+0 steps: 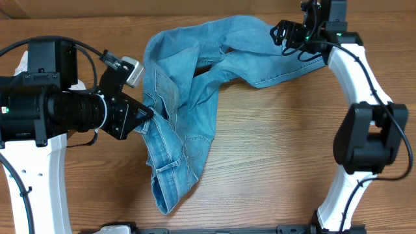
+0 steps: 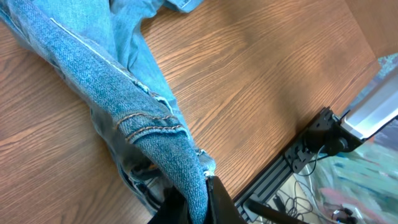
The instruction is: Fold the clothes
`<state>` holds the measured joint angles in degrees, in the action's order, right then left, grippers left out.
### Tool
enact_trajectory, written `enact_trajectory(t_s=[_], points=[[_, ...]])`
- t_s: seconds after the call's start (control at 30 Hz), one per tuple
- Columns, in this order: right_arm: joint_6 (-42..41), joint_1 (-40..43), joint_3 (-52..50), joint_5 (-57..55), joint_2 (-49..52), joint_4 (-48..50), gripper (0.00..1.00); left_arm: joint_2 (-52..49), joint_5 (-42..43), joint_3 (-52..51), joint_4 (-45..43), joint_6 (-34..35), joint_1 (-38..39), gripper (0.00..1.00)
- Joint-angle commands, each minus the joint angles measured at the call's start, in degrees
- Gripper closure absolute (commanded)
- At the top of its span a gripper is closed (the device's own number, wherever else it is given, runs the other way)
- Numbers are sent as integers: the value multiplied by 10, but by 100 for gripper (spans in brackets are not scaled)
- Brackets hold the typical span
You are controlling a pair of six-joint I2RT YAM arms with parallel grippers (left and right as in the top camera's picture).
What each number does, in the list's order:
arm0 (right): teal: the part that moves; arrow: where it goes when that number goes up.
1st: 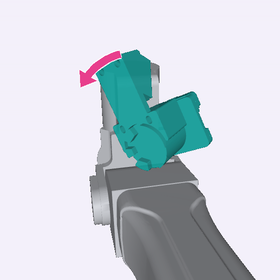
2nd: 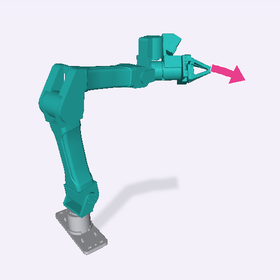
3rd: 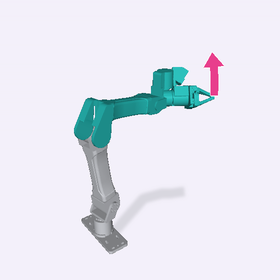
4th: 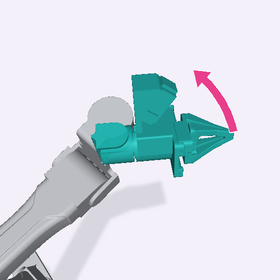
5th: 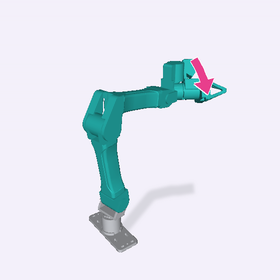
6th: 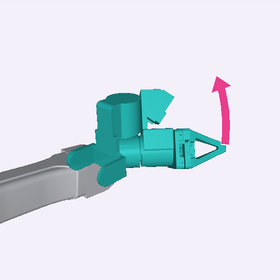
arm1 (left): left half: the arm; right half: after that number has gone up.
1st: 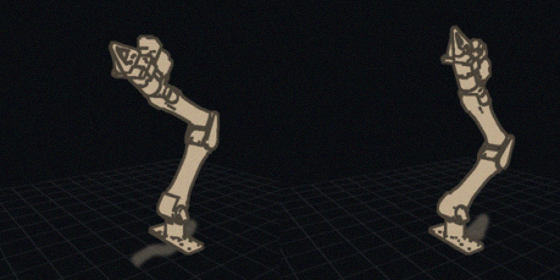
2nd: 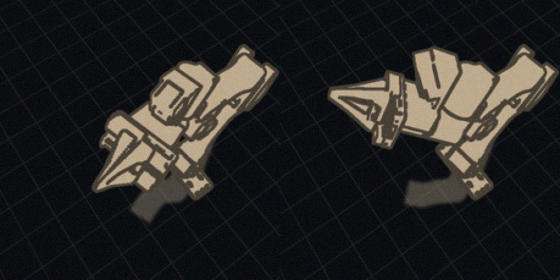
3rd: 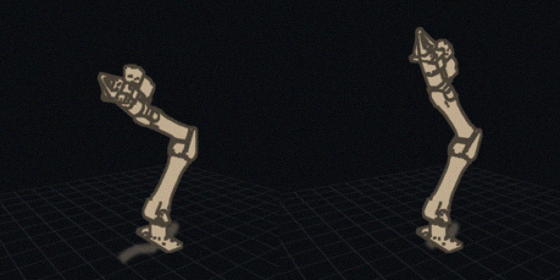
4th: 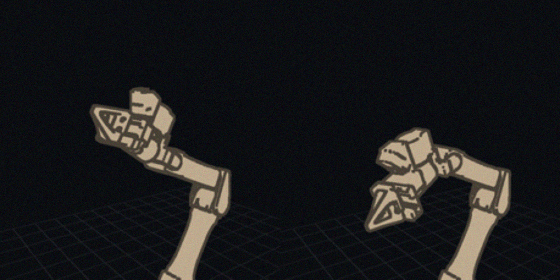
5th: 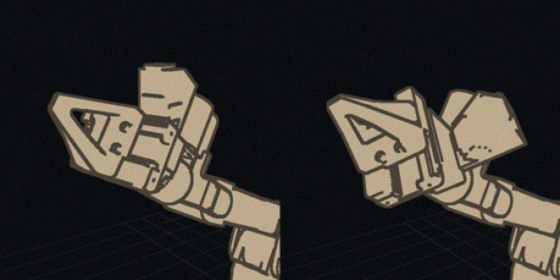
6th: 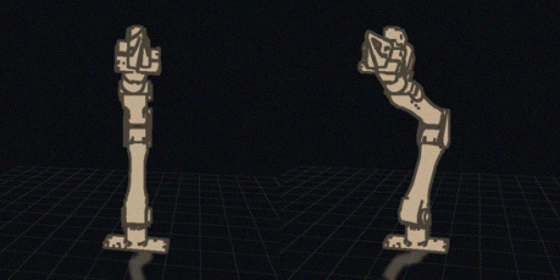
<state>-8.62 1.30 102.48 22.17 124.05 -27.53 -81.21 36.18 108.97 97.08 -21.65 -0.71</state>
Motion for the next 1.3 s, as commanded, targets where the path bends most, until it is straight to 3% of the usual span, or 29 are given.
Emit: enact_trajectory(t_s=[0.0,0.3,0.57,0.77,0.93,1.2,1.27], points=[[-15,-9,5,4,48,44,0,11,11,-1,-3,-16,4,94],[-19,-12,5,-3,154,150,0,11,11,-1,-3,12,4,92],[-19,-12,5,-53,175,179,1,11,6,-1,-3,11,4,89],[-19,-12,5,-64,175,179,12,11,6,-1,-3,22,4,88],[-8,-29,5,-154,175,124,22,11,6,-1,-3,24,4,88],[10,-43,5,-146,175,102,67,11,5,-1,-3,24,4,87],[10,-45,5,-146,175,101,87,11,2,-1,-3,24,4,87]])
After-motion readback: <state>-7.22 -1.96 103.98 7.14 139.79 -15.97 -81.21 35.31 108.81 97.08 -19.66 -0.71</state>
